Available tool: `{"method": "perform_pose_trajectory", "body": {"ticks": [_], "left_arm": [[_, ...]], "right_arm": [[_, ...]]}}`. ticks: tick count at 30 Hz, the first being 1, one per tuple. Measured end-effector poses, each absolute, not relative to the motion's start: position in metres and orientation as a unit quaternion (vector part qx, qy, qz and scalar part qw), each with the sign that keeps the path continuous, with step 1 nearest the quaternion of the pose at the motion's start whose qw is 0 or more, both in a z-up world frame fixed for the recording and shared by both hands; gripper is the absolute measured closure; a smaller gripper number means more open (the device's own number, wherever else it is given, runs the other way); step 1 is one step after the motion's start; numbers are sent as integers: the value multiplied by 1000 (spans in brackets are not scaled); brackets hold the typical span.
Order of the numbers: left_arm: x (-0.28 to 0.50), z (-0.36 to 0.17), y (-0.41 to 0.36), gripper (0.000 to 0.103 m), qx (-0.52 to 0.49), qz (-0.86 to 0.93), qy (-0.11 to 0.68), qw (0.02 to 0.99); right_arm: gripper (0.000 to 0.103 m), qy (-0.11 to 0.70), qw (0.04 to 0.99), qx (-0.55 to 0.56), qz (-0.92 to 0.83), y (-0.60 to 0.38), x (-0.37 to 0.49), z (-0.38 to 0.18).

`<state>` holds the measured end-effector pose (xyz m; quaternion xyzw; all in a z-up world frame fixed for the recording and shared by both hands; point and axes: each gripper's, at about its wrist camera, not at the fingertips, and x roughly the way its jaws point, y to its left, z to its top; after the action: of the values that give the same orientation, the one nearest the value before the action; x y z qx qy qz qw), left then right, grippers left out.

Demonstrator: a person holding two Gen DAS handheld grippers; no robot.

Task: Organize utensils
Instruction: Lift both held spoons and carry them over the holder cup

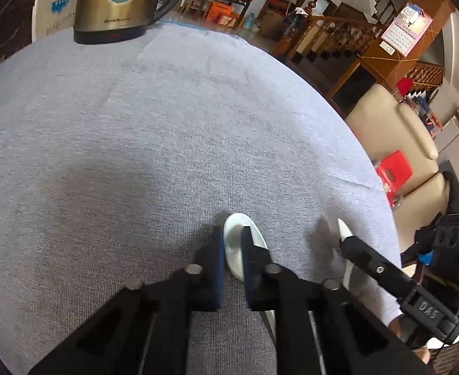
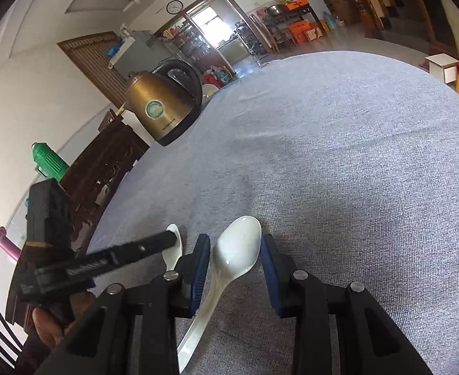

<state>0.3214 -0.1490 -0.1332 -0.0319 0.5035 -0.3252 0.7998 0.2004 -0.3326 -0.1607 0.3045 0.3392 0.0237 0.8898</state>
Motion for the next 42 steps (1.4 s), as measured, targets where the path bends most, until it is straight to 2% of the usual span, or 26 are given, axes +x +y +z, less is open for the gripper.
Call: {"method": "perform_pose_trajectory", "body": {"ticks": [4,13,26,35,42], "left_arm": [[319,-130,-143,101,-32,-313,496,809],[303,-93,-75,101,-64,-234,448,861],[190,-41,38,101,-149,-100,341,923],[123,14,37,101,-144,-107,249,952],[101,33,18,101,-125,-115,202,965]], "right_arm": [[67,333,891,309,22,-334,197,-160],[67,301,893,336,-9,-334,162,-152],[67,163,942,283,-74,-286,63,-66],[67,70,971,192,-124,-225,20,-29],[67,40,977,154,-145,-189,15,-30]]}}
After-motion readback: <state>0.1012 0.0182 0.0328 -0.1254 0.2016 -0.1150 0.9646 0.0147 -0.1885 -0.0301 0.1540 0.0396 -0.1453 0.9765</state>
